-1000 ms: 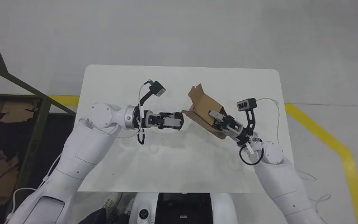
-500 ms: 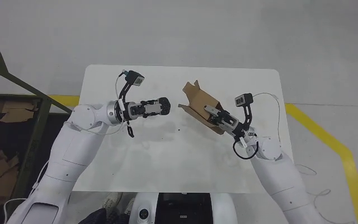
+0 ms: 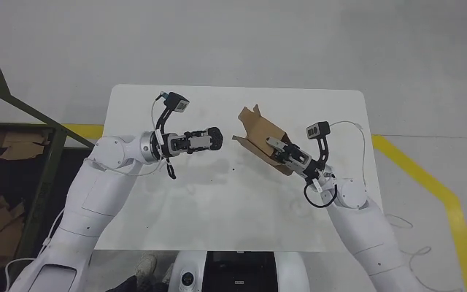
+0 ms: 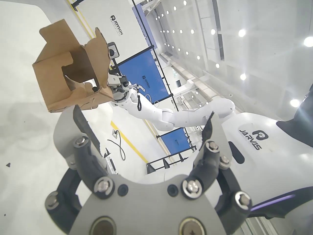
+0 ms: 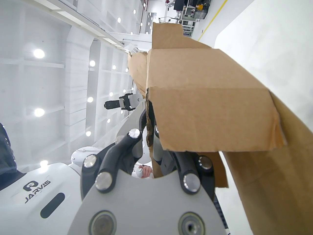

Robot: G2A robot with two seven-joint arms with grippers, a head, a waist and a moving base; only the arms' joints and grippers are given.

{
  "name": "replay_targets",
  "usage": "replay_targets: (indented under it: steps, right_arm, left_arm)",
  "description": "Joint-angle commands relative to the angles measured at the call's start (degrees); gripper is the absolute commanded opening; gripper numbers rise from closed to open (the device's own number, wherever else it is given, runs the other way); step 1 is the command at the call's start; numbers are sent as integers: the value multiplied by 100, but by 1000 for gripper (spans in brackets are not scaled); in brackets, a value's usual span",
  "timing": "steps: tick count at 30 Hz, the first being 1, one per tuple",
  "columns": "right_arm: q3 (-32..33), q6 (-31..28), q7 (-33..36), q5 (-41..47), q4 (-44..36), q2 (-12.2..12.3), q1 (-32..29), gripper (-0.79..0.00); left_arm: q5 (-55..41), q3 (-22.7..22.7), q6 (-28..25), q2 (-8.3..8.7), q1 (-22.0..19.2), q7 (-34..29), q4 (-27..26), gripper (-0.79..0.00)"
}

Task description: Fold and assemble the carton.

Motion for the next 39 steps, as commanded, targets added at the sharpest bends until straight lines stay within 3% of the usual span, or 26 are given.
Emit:
replay_targets:
  steps: [1,6,13,20,28,39]
  right_arm:
    - [0,0,0,0,0,0,0,-785]
    - [49,361,-23,-351,-166,31,22,-785]
    - [294,1086,448,-900,-543,151,17,-785]
    - [659,1552,863,-789,-508,250,47,-785]
    - [685,1551,1079,-557,-342,269,102,-785]
    - [531,1420,1117,-334,-455,260,-42,-785]
  left_arm:
    - [0,0,0,0,0,0,0,0]
    - [218,-6,237,14,44,66,-150,0]
    - [-61,-39,462,47,-51,-575,-119,0]
    - [-57,131,671,50,-152,-1020,-76,0]
    - [-404,457,777,-7,-301,-1353,33,0]
    - [-302,904,709,-124,-533,-1068,399,0]
